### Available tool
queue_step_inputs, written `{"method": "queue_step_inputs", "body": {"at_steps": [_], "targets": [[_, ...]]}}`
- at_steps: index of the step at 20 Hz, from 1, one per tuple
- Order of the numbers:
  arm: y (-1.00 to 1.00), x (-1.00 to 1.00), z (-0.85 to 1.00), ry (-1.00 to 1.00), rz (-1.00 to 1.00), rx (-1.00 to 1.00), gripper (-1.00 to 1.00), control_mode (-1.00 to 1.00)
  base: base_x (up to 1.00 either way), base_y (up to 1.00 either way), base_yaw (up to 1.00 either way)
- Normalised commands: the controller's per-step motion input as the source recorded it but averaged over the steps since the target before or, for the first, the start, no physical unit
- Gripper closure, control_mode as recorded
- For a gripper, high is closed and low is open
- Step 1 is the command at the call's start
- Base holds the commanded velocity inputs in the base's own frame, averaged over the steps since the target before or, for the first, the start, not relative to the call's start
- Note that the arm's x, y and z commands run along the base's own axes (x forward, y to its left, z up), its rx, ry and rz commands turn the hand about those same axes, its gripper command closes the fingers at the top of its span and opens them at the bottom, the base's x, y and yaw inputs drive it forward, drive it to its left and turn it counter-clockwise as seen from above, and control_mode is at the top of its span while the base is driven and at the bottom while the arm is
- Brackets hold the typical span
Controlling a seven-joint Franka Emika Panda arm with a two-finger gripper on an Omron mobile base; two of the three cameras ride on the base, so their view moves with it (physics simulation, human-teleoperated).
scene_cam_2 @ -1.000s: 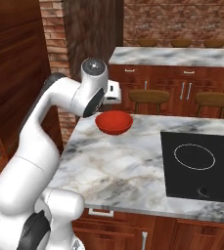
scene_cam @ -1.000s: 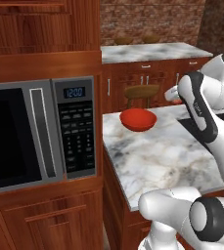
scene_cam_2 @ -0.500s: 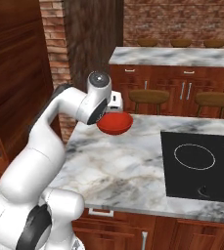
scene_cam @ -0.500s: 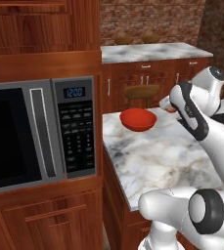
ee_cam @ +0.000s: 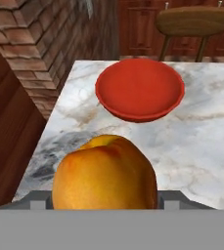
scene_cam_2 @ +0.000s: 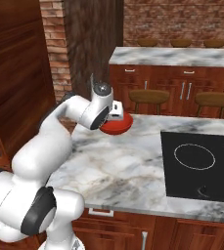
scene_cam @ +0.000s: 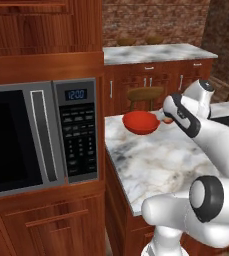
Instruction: Retrieve the peach and orange from the fridge and place them into the bowl on the dining table.
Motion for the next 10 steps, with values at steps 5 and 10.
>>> {"method": "queue_step_inputs", "body": {"at_steps": [5, 10], "targets": [[0.0, 0.5, -0.26, 0.06, 0.01, 0.0, 1.0, -1.0, 0.0, 0.0, 0.0], [0.0, 0.68, -0.14, 0.04, 0.04, 0.01, 1.0, -1.0, 0.0, 0.0, 0.0]]}}
